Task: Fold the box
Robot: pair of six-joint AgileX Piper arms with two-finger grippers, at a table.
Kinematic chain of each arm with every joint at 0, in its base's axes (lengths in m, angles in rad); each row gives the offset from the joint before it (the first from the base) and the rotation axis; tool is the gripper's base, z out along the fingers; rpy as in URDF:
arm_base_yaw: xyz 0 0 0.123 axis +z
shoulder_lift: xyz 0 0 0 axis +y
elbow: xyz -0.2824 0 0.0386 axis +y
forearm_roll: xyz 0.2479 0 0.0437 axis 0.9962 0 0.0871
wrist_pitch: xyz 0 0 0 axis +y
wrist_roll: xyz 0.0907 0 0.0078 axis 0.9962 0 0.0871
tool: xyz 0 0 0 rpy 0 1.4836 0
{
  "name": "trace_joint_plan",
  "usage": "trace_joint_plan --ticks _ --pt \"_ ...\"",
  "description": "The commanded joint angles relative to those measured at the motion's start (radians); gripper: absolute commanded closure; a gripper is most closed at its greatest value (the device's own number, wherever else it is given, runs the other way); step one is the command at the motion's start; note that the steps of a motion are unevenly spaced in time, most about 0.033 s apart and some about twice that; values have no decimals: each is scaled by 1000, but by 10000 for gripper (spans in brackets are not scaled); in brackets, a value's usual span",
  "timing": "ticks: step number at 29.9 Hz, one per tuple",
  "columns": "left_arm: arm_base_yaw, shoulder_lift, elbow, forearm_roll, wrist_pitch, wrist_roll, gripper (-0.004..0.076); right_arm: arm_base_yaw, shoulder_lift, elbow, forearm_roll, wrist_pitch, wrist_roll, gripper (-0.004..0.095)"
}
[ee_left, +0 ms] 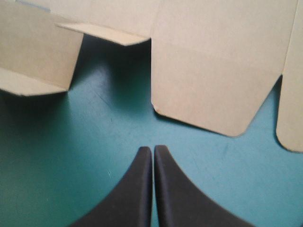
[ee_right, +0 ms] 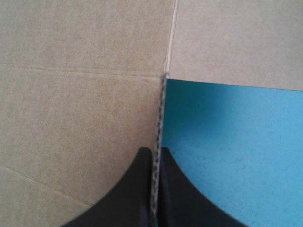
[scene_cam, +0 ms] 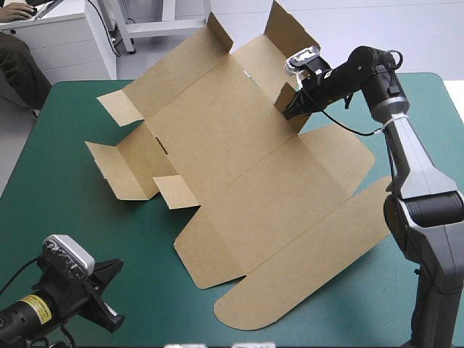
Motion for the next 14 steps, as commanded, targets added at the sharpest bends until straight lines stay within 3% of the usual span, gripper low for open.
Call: trace_joint_plan --ticks 1,14 --pt "-5 15 -56 -11 -110 1 731 39 -63 -40 50 18 -124 928" --pt "-5 15 -70 45 -214 1 731 217 -63 -40 -10 18 -402 928"
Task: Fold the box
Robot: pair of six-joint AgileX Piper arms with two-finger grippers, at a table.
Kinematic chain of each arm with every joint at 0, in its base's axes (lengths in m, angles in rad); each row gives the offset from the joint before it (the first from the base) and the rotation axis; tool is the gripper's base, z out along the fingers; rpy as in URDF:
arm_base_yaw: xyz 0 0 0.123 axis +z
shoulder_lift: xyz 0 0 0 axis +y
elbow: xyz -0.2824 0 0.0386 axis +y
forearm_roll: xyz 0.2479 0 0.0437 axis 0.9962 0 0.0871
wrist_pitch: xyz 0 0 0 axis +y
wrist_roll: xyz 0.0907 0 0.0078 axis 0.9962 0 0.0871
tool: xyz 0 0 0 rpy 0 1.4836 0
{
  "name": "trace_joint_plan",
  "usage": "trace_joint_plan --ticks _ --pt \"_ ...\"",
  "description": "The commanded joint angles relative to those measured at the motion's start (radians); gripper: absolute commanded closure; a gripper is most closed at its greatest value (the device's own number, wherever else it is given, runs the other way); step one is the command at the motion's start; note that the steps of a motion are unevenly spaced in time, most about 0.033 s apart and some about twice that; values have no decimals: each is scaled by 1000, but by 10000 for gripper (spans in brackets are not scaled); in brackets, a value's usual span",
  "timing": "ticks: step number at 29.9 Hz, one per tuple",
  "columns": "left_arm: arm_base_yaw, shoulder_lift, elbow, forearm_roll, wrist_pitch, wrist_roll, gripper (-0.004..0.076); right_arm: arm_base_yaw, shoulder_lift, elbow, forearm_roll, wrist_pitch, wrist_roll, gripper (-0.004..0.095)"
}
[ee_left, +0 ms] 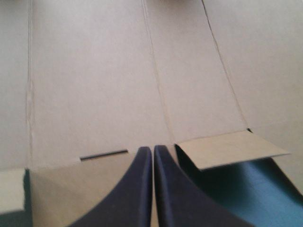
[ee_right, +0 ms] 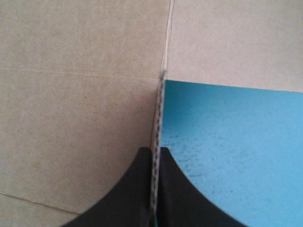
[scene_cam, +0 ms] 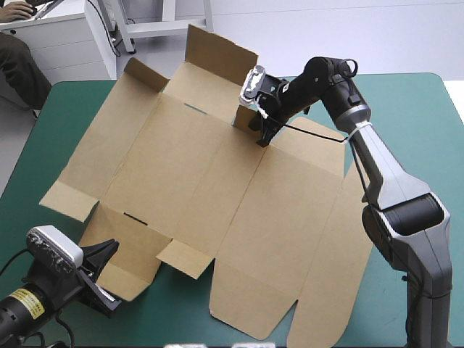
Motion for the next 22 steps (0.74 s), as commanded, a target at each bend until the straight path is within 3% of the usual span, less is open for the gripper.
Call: trace_joint_plan --ticks 1,11,22 --pt "-5 15 -35 7 -95 1 731 36 -63 -35 10 8 -75 928" --pt "-5 15 -35 22 -95 1 731 78 -63 -35 -19 8 -281 928" --pt "-5 15 -35 22 -95 1 731 78 -60 -33 1 8 -271 896"
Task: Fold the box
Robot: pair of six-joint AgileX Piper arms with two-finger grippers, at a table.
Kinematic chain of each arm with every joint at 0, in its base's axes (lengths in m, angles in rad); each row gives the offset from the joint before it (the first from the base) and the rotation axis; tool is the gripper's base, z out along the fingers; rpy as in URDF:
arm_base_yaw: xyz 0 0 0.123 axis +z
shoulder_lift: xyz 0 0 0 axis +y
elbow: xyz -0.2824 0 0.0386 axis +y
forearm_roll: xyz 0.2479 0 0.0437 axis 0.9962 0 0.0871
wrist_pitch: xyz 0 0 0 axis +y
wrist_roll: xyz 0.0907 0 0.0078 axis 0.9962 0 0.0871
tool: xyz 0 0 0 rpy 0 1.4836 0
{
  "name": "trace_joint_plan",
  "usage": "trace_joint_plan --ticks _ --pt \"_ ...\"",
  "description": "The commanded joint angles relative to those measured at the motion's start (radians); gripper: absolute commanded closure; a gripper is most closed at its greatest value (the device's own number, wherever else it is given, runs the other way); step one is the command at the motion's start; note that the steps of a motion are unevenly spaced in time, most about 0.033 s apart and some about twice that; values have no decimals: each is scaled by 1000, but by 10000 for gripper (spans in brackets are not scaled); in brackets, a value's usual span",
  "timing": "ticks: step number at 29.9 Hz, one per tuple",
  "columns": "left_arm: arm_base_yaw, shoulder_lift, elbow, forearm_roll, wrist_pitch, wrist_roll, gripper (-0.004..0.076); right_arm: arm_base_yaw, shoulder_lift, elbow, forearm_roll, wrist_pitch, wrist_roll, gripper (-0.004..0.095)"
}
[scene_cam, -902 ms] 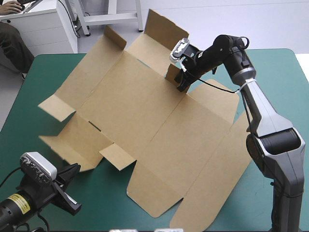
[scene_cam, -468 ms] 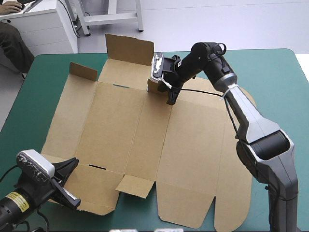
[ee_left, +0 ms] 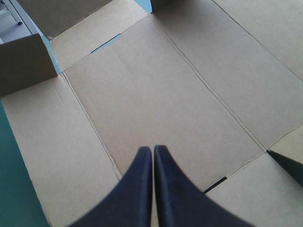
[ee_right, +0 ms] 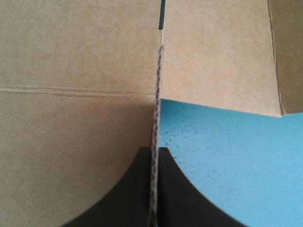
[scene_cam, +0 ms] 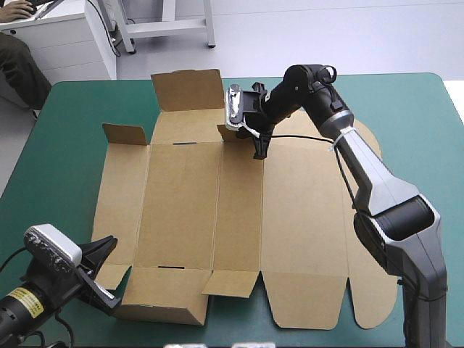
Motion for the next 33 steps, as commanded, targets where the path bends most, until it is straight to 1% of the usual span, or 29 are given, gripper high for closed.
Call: trace_joint_plan --ticks 1,2,4,9,10,11,12,15,18,20,24,25,26,30,33 --pt "-5 15 -35 0 -74 1 731 -1 -60 -33 56 8 1 866" --pt "-5 15 -35 0 -74 1 731 -1 -60 -33 59 8 1 833" --pt "-5 15 -35 0 -72 1 731 -1 -60 -33 62 8 1 732" --pt "-5 15 -35 0 -71 1 731 -3 -60 -33 60 3 1 329" --pt "-5 15 -35 0 -71 1 731 -3 -60 -33 55 -8 3 275" --pt "-5 15 -35 0 -71 1 731 -3 -60 -33 48 -18 5 242" --pt "-5 15 -35 0 -71 1 731 -3 -60 -33 42 -21 17 231" --pt "-5 15 -35 0 -71 1 731 -3 -64 -33 7 -19 104 244" --pt "-5 15 -35 0 -71 1 731 -3 -74 -33 -42 -14 293 321" --pt "-5 15 -35 0 -71 1 731 -3 -83 -33 -97 -14 397 444" --pt "-5 15 -35 0 -71 1 731 -3 -100 -33 -228 -14 458 783" --pt "-5 15 -35 0 -71 1 731 -3 -102 -33 -256 -16 508 874" --pt "-5 15 -35 0 -71 1 731 -5 -109 -33 -282 -23 562 926" --pt "-5 15 -35 0 -73 1 731 -9 -123 -33 -422 -44 793 928" --pt "-5 15 -35 0 -71 1 731 -38 -125 -33 -548 -25 979 928"
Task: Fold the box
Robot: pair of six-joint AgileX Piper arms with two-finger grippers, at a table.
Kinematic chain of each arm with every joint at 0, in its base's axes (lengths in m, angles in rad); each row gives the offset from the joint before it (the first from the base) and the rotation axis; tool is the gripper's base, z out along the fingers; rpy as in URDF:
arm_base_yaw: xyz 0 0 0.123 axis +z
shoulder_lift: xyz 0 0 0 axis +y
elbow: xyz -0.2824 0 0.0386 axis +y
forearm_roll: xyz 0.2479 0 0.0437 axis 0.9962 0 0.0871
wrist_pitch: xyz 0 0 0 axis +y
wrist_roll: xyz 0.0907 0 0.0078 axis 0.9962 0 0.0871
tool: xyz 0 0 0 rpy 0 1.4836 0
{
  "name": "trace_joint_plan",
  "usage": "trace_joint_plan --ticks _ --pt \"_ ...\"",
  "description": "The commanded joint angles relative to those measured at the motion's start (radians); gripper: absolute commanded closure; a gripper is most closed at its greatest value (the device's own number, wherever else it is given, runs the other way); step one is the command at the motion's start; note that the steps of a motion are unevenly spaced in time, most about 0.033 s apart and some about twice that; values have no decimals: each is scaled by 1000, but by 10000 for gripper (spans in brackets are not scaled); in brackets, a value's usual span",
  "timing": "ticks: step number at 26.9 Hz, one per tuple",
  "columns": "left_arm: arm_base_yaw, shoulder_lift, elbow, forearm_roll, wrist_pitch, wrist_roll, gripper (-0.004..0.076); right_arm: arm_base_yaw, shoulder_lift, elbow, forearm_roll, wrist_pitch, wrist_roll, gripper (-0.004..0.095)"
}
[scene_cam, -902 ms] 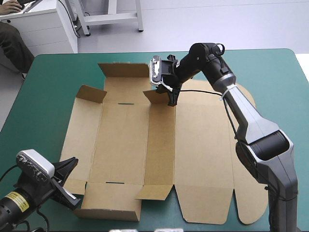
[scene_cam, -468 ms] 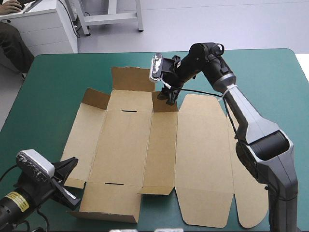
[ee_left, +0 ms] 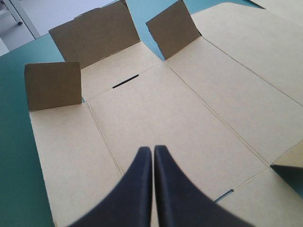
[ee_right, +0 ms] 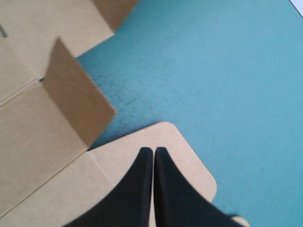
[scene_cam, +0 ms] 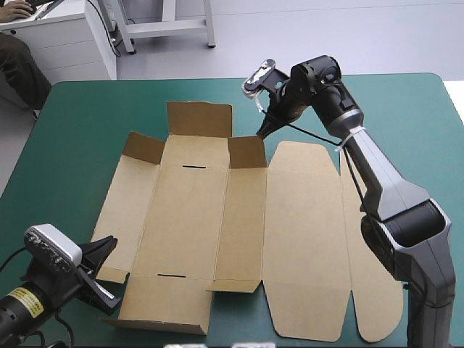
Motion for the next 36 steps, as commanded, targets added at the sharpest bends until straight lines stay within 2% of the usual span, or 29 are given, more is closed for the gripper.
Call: trace_joint_plan --ticks 1,3,5,11,15,29,36 --pt "-5 15 -35 0 -72 1 731 -46 -75 -33 -166 3 235 928" --pt "-5 15 -35 0 -72 1 731 -85 -80 -31 -206 14 347 928" --pt "-5 15 -35 0 -72 1 731 -136 -93 -31 -176 14 417 928" --pt "-5 15 -35 0 -74 1 731 -261 -158 -31 -2 14 391 928" --pt "-5 15 -35 9 -74 1 731 -303 -224 15 4 14 388 928" --pt "-5 15 -35 23 -72 1 731 -334 -621 622 15 8 301 928" --pt "-5 15 -35 23 -72 1 731 -334 -956 960 49 -44 301 928"
